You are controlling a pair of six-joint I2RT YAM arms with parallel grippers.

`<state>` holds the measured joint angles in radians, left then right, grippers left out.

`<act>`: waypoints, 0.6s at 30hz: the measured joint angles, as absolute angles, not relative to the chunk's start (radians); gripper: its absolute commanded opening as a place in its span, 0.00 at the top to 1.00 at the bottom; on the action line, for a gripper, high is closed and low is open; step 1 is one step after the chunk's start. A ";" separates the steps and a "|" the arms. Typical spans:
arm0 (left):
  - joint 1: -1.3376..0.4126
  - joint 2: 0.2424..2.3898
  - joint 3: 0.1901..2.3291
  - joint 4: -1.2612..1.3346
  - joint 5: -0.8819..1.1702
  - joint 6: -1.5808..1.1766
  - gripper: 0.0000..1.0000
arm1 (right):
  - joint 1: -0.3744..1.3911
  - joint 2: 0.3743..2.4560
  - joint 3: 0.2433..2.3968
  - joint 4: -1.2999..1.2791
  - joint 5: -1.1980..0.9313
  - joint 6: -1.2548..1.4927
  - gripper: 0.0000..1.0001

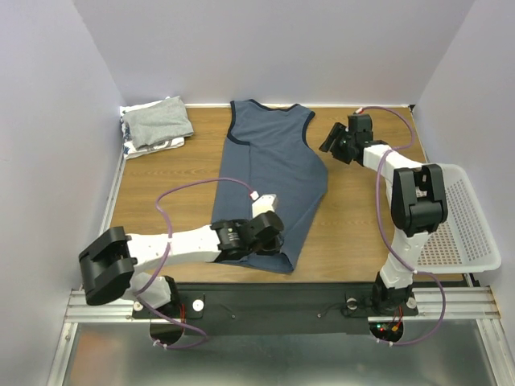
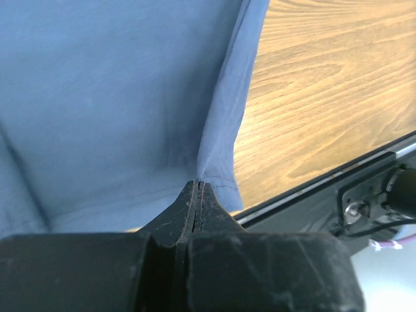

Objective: Fold and stack the tank tops
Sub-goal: Fold the tank top

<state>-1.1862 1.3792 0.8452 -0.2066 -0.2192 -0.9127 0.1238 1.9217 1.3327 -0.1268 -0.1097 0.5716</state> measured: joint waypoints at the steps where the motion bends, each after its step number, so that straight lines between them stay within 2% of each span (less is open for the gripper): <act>1: -1.179 1.350 0.815 -0.202 -0.213 -0.930 1.00 | 0.130 1.927 1.337 -0.123 -0.110 0.572 0.33; 9: -1.163 1.215 0.657 -0.199 -0.179 -1.033 1.00 | 0.178 1.978 1.361 -0.122 -0.109 0.572 0.33; 18: -1.135 1.147 0.575 -0.228 -0.131 -1.109 1.00 | 0.184 1.988 1.365 -0.122 -0.093 0.573 0.33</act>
<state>-1.1347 1.1465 0.5751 -0.2283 -0.1314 -1.1088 0.1841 1.9884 1.3647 -0.1219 -0.0925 0.5732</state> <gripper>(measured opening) 0.025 0.671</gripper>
